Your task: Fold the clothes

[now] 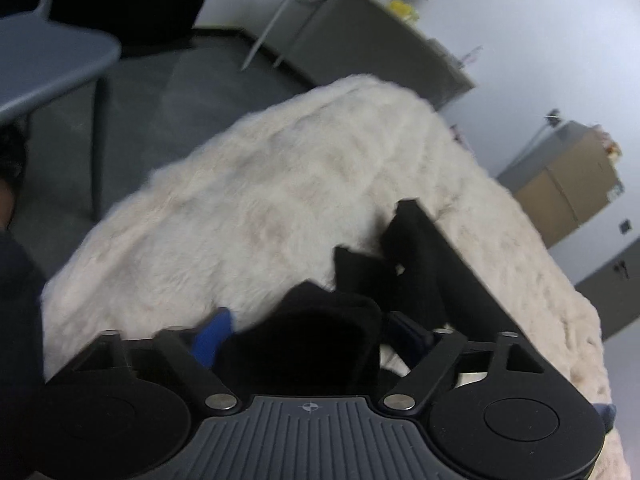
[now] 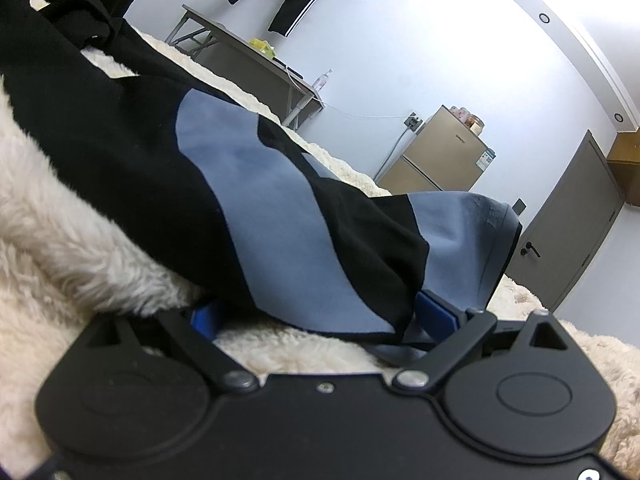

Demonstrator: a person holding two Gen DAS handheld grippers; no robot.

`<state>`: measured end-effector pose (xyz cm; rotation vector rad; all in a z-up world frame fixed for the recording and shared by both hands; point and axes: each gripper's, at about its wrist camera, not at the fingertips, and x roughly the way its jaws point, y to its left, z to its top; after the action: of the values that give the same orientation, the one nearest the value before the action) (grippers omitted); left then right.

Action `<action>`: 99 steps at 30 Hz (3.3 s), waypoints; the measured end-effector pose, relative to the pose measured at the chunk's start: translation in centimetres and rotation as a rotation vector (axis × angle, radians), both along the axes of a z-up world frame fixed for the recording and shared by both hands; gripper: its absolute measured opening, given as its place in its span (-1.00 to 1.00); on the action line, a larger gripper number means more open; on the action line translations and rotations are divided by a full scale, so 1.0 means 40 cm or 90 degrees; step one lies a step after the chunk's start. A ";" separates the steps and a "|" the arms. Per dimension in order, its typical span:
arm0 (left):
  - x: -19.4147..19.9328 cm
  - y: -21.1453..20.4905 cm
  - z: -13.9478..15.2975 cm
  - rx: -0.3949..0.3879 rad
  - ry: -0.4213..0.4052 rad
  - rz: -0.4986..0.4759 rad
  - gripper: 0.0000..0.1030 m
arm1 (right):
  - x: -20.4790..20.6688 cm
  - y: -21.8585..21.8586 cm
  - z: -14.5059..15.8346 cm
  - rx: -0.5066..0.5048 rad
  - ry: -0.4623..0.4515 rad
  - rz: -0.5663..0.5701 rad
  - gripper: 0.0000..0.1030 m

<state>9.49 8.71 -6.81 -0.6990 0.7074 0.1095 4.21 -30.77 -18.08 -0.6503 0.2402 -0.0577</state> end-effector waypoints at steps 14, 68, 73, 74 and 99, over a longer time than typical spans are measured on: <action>-0.020 -0.075 0.088 0.200 -0.127 -0.060 -0.75 | 0.001 0.017 0.005 -0.025 0.011 -0.028 0.94; -0.094 -0.083 0.101 0.087 -0.177 -0.110 0.84 | 0.256 -0.423 0.301 0.880 0.385 -0.284 0.24; -0.093 -0.087 0.101 0.094 -0.173 -0.111 0.84 | 0.244 -0.407 0.315 0.888 0.355 -0.290 -0.80; -0.092 -0.088 0.101 0.096 -0.172 -0.113 0.84 | 0.227 -0.403 0.328 0.886 0.345 -0.285 -0.85; -0.099 -0.075 0.104 0.066 -0.177 -0.120 0.84 | -0.067 -0.262 0.540 0.529 0.192 -0.224 0.46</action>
<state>5.55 5.70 -2.63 -0.5327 0.4933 -0.1228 1.53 -41.24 3.52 0.2216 0.6250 -0.1864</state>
